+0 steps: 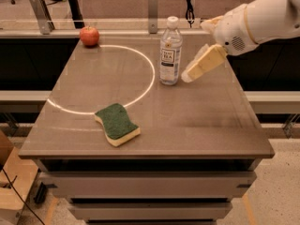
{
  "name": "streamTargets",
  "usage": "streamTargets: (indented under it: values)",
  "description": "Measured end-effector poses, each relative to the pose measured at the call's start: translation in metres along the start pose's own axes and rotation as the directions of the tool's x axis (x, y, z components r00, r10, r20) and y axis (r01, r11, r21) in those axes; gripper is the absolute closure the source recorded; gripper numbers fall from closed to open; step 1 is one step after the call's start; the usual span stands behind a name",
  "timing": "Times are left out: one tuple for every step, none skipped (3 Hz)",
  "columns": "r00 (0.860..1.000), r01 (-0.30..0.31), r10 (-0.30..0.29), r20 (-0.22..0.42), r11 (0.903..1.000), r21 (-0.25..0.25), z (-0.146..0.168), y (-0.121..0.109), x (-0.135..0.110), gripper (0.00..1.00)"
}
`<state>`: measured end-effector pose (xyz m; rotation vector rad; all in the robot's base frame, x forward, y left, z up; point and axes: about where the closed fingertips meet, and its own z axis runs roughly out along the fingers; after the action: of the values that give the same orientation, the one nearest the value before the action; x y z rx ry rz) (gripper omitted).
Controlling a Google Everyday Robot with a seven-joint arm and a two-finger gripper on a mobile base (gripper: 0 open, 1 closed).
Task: Pick blue plastic bottle
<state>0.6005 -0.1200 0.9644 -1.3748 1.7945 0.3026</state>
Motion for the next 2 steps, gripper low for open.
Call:
streamTargets:
  values:
    - [0.994,-0.015,0.021,0.109,0.9986,-0.052,0.028,-0.009,-0.015,0.00]
    - [0.978,-0.026,0.048,0.203,0.9938,-0.108,0.054,-0.013,-0.027,0.00]
